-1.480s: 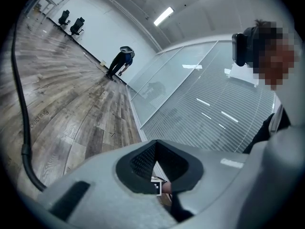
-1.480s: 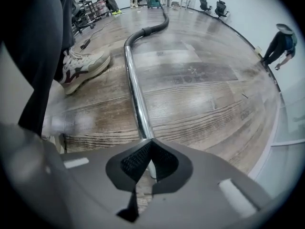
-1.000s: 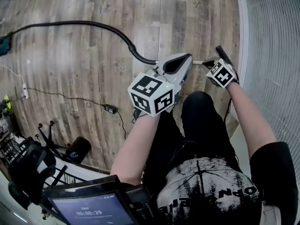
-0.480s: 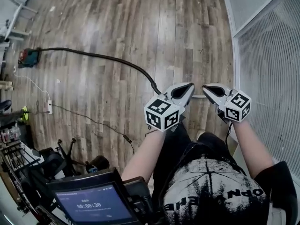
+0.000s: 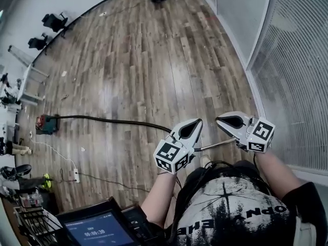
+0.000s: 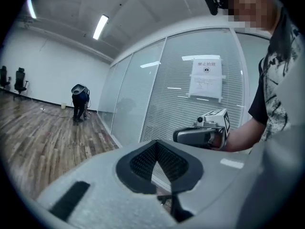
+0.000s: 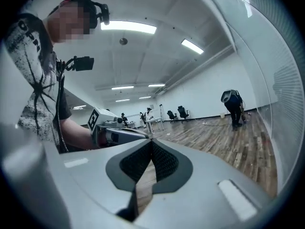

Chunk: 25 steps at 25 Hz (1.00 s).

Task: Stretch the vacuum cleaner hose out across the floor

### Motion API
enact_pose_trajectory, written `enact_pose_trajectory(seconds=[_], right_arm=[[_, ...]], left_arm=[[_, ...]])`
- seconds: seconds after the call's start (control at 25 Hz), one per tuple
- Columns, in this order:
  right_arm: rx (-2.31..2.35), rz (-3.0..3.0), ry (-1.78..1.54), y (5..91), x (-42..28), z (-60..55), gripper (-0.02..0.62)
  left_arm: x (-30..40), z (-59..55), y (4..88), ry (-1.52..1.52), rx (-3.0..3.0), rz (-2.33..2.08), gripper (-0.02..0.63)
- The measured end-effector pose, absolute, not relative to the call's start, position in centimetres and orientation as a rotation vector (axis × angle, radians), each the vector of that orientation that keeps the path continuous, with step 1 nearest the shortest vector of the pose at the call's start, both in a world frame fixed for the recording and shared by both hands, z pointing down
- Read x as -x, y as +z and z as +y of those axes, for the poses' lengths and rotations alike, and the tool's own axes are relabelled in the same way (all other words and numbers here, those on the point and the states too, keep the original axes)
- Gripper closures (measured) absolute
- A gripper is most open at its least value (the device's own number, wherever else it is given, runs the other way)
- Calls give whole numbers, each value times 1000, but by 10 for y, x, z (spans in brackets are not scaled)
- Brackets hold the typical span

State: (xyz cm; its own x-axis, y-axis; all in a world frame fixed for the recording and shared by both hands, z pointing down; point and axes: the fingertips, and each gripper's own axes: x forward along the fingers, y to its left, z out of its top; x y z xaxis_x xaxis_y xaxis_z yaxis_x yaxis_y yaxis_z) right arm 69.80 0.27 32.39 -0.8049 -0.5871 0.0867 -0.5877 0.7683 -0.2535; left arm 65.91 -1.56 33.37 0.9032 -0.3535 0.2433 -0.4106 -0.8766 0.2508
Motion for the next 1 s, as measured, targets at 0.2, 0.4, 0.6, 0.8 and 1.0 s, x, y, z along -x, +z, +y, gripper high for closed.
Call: enact_pose_trajectory(seconds=[0.2, 0.4, 0.6, 0.8, 1.0], right_arm=[[-1008, -2973, 311, 302, -702, 14, 588], [-1023, -3025, 247, 280, -711, 16, 589], [-881, -3075, 230, 249, -727, 28, 589], [-683, -3108, 236, 245, -735, 24, 589], [-608, -3070, 238, 251, -732, 13, 589]], left_arm=[[-650, -6, 321, 256, -2798, -580, 606], [-643, -1, 309, 218, -2789, -677, 606], [-665, 20, 290, 181, -2724, -783, 606], [-685, 21, 280, 151, -2675, -892, 606], [-684, 11, 273, 137, -2658, -965, 606]])
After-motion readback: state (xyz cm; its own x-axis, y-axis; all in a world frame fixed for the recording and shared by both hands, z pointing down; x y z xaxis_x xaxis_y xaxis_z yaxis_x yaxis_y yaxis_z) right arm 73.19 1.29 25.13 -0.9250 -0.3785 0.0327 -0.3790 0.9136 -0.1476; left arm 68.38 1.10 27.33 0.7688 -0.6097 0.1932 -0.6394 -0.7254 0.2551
